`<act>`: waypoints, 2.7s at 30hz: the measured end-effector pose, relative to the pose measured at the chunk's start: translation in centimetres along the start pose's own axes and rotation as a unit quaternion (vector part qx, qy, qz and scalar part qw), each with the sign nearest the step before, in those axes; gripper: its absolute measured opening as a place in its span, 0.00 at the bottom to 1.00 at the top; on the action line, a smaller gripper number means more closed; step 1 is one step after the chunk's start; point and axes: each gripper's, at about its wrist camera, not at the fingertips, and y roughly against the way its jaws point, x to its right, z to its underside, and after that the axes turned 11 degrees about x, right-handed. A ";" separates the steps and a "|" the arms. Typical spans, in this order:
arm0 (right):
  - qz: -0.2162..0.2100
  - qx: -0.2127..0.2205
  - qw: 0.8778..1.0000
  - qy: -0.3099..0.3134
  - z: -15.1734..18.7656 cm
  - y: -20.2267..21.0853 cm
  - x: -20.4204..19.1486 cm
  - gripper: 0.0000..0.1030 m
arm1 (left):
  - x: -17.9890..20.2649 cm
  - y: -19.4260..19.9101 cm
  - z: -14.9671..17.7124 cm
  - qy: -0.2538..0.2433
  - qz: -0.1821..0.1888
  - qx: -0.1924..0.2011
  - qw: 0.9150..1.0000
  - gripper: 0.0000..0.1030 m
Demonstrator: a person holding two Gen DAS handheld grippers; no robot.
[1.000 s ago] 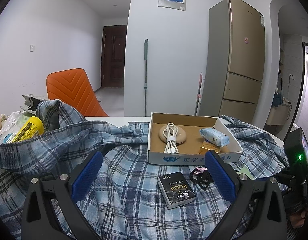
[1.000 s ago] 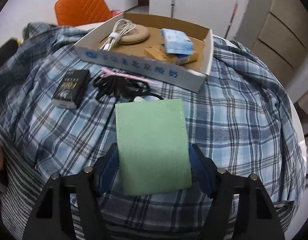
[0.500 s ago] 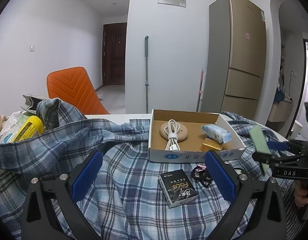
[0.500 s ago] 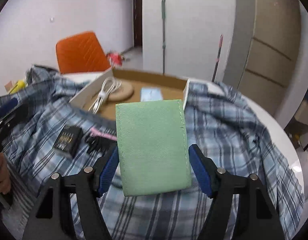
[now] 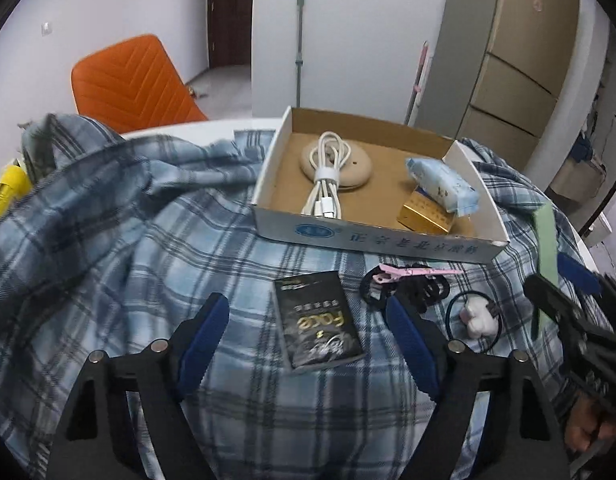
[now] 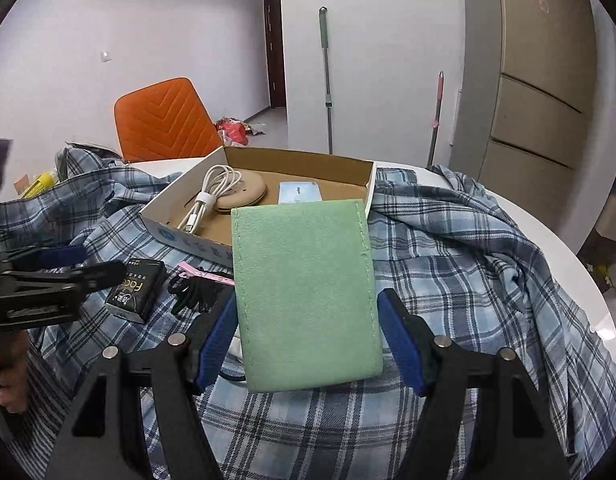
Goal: Organize soft objects
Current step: 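Grasp the black Face tissue pack with the left gripper while the right gripper holds the sponge, then carry tissue pack and sponge over the box and open both grippers inside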
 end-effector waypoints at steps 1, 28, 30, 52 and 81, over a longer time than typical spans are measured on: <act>-0.001 0.001 1.000 0.000 0.0 0.1 0.0 0.67 | 0.1 -0.4 -0.2 0.007 -0.002 -0.001 1.000 0.81; 0.004 -0.006 1.000 0.006 0.1 -0.1 -0.1 0.67 | 0.3 -4.6 0.9 0.003 -0.003 -0.065 0.998 0.54; 0.003 -0.006 1.000 0.006 0.1 -0.1 -0.1 0.67 | 0.4 -4.6 0.9 0.002 -0.005 -0.063 0.998 0.50; -0.024 0.075 0.997 -0.003 -0.2 2.9 -0.3 0.67 | 2.8 8.3 1.5 -0.069 0.101 0.259 0.958 0.48; 0.013 0.175 0.984 -0.005 -11.3 5.6 0.1 0.67 | 7.1 15.4 -9.2 -0.125 0.132 0.376 0.909 0.48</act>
